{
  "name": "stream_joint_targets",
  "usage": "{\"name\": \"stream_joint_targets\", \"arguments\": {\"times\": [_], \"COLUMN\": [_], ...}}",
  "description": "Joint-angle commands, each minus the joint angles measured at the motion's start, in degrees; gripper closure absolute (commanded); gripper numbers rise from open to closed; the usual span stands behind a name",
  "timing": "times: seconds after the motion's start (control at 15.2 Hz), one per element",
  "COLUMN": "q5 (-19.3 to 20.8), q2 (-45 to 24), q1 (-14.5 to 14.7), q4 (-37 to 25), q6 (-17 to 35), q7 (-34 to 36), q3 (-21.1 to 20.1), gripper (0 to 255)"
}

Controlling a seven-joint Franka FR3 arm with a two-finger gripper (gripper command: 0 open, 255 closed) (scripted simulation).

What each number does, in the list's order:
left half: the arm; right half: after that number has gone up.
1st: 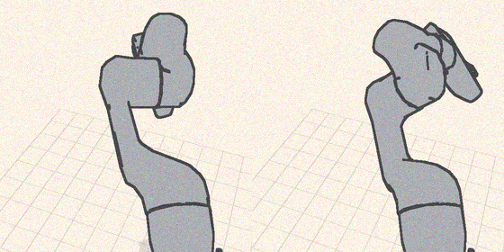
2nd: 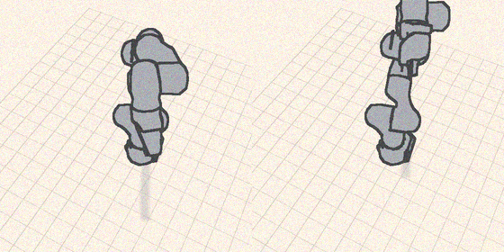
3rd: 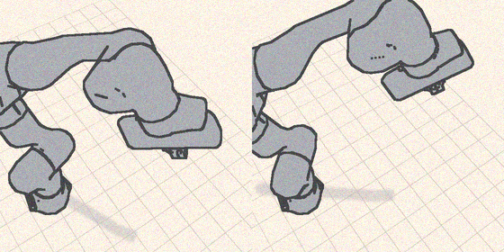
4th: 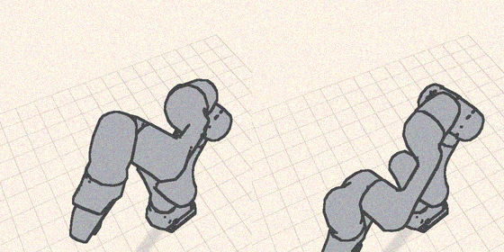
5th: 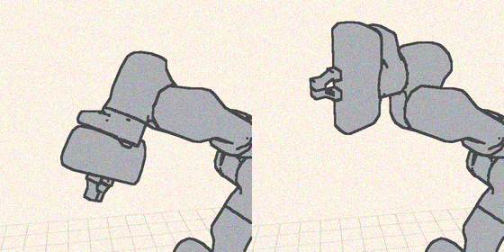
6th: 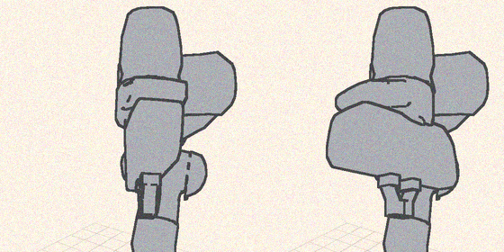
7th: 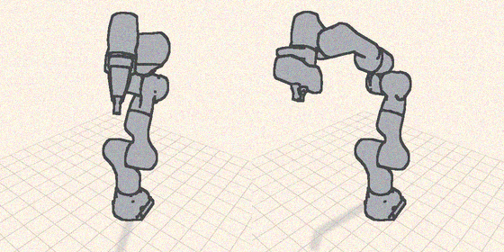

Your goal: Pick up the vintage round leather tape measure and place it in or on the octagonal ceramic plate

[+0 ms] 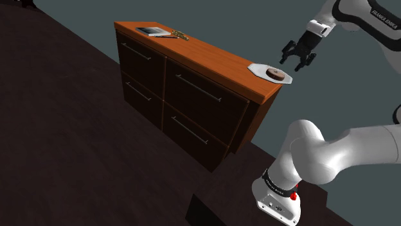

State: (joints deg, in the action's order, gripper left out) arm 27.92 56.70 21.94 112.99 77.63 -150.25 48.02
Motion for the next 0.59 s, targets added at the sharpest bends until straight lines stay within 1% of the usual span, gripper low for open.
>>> {"name": "stream_joint_targets", "arguments": {"times": [0.0, 0.33, 0.53], "q5": [0.7, 1.9, 2.0], "q2": [4.8, 6.3, 6.5], "q1": [-1.0, -1.7, -1.7], "q4": [3.5, 8.0, 8.5], "q6": [2.5, 5.5, 5.9], "q7": [-2.7, -2.0, -1.9], "q3": [-0.8, 0.3, 0.4], "gripper": [0, 0, 0]}}
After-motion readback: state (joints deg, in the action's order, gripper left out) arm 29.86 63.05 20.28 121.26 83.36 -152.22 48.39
